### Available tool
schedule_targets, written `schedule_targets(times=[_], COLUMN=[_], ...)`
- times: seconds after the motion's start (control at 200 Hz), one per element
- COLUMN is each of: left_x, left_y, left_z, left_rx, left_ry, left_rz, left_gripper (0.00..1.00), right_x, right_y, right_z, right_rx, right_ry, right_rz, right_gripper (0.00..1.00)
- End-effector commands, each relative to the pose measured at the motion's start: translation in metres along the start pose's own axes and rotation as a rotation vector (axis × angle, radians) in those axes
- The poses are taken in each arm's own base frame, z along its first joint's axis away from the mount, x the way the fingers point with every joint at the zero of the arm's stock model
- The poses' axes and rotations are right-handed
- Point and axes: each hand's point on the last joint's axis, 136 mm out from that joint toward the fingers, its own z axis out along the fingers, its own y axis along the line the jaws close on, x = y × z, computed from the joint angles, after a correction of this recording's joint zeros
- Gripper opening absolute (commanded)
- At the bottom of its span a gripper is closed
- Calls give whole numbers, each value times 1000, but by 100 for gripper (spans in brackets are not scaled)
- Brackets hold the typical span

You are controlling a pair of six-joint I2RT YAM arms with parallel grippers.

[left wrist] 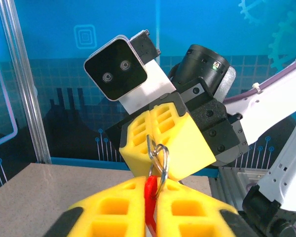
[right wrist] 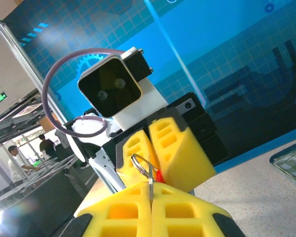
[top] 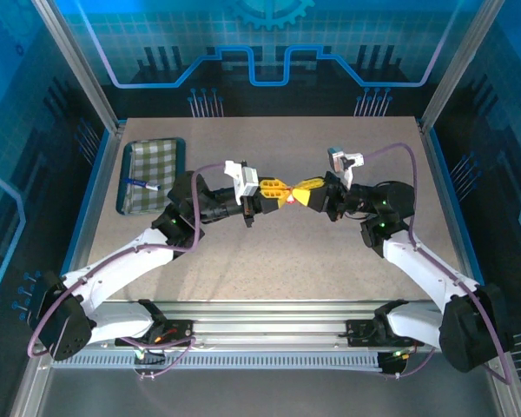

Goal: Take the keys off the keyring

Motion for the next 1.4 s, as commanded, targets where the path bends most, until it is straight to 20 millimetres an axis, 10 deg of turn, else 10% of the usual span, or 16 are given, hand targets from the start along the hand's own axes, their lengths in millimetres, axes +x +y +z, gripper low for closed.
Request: schedule_targets(times=[0.0,1.391], left_x=[-14,-23], left_y=[-6,13], left_z=[2,-8], left_rx=[29,-114], left_ry=[-15,-110], left_rz=[29,13], left_gripper=[5,0], right_x=[-1,15], right_y=[6,-1], right_z=[0,10], right_rx=[-23,-35], right_ry=[5,-5], right_rz=[-36,72], right_gripper=[0,27])
